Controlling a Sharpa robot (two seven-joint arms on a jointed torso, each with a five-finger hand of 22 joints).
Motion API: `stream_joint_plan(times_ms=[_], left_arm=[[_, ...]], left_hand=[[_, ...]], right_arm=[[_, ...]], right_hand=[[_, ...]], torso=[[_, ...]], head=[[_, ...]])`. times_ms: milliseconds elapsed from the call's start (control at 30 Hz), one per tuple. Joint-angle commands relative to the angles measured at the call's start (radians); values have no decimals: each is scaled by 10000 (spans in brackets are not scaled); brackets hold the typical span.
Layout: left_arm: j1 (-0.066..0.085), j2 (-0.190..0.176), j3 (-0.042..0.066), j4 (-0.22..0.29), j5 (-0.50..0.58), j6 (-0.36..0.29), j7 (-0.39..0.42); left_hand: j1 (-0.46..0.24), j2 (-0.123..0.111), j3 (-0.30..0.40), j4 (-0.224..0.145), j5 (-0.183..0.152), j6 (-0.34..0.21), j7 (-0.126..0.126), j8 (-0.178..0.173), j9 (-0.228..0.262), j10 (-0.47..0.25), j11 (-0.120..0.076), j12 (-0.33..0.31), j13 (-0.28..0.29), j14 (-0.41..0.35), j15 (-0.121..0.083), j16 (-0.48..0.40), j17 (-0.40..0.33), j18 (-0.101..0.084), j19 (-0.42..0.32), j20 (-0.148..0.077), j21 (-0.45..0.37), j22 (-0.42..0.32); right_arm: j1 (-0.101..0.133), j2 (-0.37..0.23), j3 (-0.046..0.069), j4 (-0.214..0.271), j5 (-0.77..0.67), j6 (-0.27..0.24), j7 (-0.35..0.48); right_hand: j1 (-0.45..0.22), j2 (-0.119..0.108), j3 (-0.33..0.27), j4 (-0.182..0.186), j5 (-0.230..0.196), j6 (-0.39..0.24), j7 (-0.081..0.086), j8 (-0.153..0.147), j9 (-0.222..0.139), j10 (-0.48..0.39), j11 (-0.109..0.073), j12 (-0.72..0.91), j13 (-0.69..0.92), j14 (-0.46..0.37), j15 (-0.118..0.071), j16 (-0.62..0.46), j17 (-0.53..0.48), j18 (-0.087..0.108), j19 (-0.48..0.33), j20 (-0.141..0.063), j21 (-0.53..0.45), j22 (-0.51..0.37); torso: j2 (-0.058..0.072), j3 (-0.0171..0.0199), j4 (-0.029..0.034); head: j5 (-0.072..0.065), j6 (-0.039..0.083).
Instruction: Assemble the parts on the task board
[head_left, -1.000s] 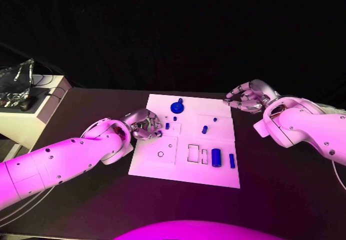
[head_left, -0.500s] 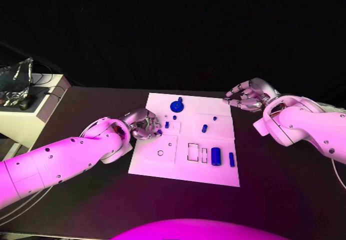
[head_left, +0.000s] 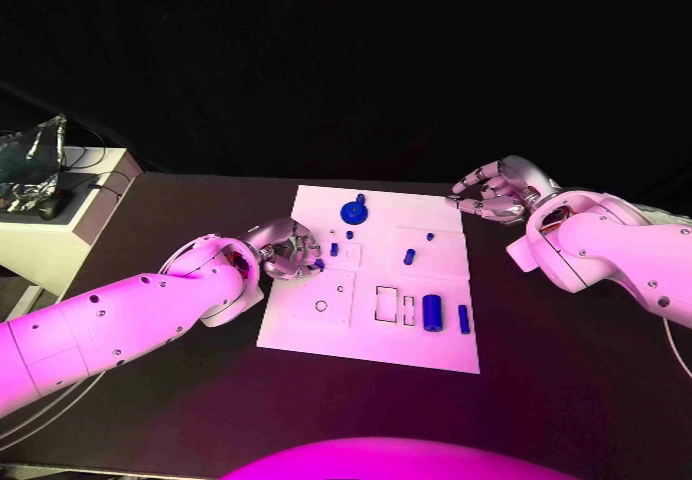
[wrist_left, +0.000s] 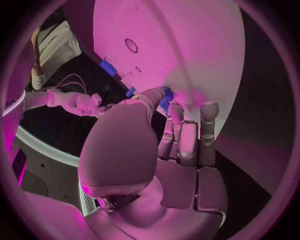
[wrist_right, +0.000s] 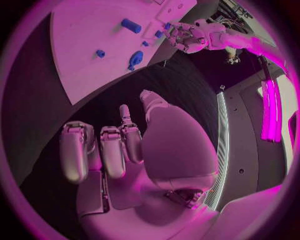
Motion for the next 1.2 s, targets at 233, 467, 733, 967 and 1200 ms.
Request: stream_joint_plan(times_ms=[233, 467, 733, 967, 1200], left_arm=[[-1, 38, 5, -28, -32, 159, -53], [-2, 66, 3, -44, -390, 244, -61], [-4, 82, -3, -10, -695, 265, 11], [-11, 85, -5, 66, -735, 207, 130], [-18, 75, -6, 89, -754, 54, 227]], left_hand=[[129, 24, 6, 5, 42, -130, 0, -93, -38, -61, -6, 38, -5, 50, 26, 68, 59, -202, 93, 12, 110, 83], [392, 39, 62, -96, 39, -93, -4, -118, -56, -25, -24, 46, 50, 77, 12, 84, 110, -212, 138, 8, 165, 152], [498, 71, 105, -133, 39, -42, -12, -114, -58, 49, -35, 67, 136, 102, 2, 97, 157, -220, 168, 1, 202, 197], [631, 109, 181, -185, 43, 18, -32, -115, -64, 108, -74, 70, 188, 108, -26, 102, 167, -220, 172, -14, 224, 220], [838, 71, 281, -317, 42, -59, -33, -184, -97, 191, -103, 88, 287, 189, -58, 142, 315, -249, 278, -46, 348, 373]], right_arm=[[-6, -2, 0, 21, -97, 121, 85], [-6, -9, 0, 28, -97, 121, 84], [-6, -16, 0, 32, -97, 122, 83], [-6, -13, 0, 28, -97, 118, 89], [-6, -15, 0, 24, -97, 116, 91]], right_hand=[[10, 7, 65, 17, 38, -73, -4, 61, 15, 28, -10, 28, 1237, 796, -66, -29, 1566, 129, 472, -52, 10, 1668], [-13, 7, 79, 29, 37, -73, -5, 75, 22, 33, -10, 33, 1241, 797, -66, -29, 1568, 128, 474, -53, 13, 1671], [-13, 7, 79, 29, 37, -73, -5, 75, 22, 33, -10, 33, 1241, 797, -66, -29, 1568, 128, 474, -53, 13, 1671], [-13, 7, 79, 29, 37, -73, -5, 75, 22, 33, -10, 33, 1241, 797, -66, -29, 1568, 128, 474, -53, 13, 1671], [-13, 7, 79, 29, 37, -73, -5, 75, 22, 33, -10, 33, 1241, 797, -66, -29, 1568, 128, 474, -53, 13, 1671]], torso=[[-1, 17, -10], [-2, 11, -3], [-3, -2, 1], [-10, -1, 2], [-9, -2, 4]], head=[[4, -37], [-18, -63], [-32, -89], [-25, -93], [-32, -76]])
